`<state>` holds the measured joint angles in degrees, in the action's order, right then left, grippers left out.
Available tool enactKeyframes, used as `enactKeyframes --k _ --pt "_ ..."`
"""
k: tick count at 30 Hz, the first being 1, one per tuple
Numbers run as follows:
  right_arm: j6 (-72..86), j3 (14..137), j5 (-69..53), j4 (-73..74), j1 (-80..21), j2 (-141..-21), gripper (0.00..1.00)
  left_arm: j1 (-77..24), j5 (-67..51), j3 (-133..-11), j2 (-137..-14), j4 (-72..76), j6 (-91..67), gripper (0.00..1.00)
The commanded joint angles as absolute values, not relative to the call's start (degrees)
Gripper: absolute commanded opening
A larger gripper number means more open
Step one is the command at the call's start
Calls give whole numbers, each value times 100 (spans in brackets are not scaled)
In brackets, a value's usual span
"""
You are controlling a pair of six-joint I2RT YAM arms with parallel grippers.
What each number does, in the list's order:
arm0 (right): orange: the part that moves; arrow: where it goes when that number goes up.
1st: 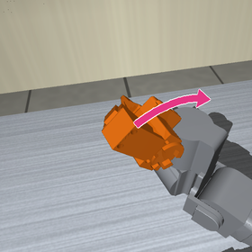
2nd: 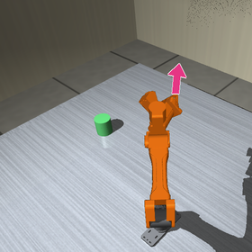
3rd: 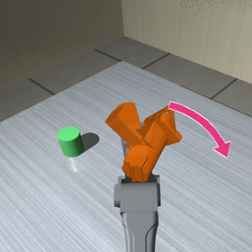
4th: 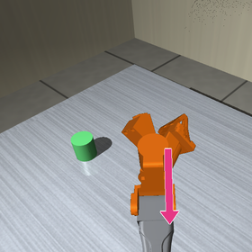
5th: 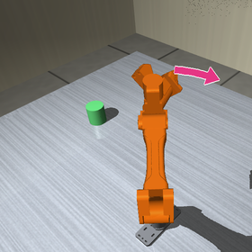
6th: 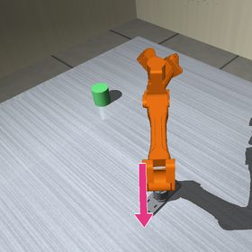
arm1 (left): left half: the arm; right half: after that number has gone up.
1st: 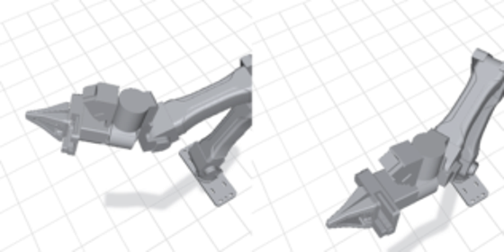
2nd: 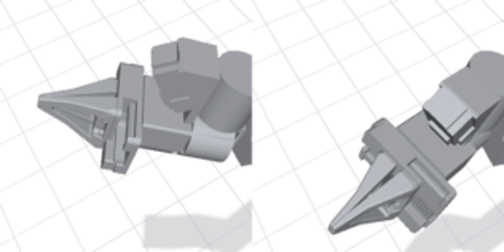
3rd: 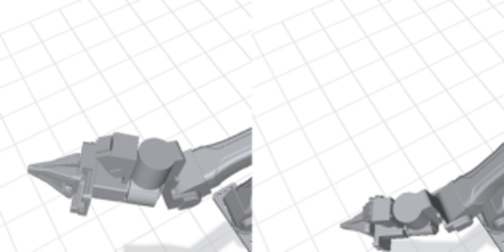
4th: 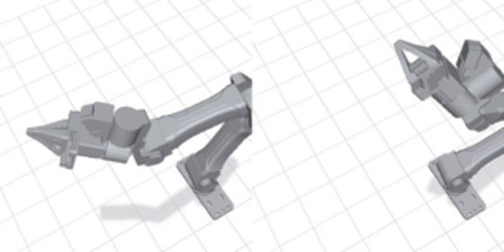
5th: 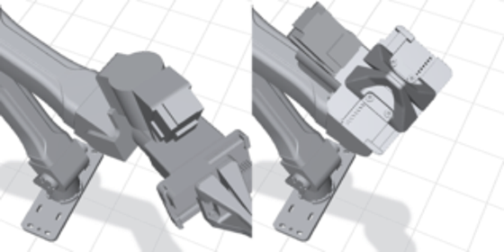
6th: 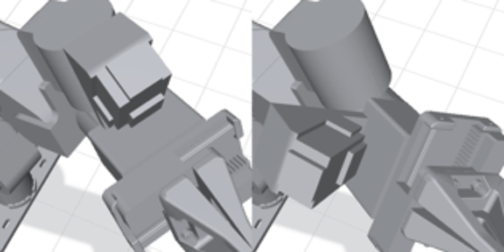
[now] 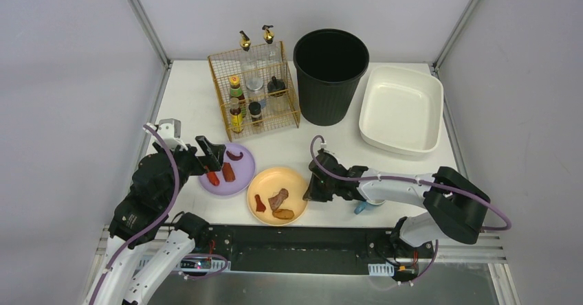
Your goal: Clear the kitchen counter
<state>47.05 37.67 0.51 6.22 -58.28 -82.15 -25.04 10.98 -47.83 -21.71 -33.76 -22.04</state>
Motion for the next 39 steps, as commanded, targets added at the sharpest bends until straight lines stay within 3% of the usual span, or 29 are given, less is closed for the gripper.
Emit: enactKeyframes --k 1,23,39 --pt "4709 3836 208 677 -5820 -8014 0 -2461 1096 -4768 -2136 -3375 -2145 100" --pt "3927 5168 358 2910 -5304 -6255 0 -2461 1257 -4750 -2011 -3409 -2171 100" --pt "3125 8017 -313 4077 -3708 -7040 0 -2461 1183 -4760 -2025 -3409 -2171 100"
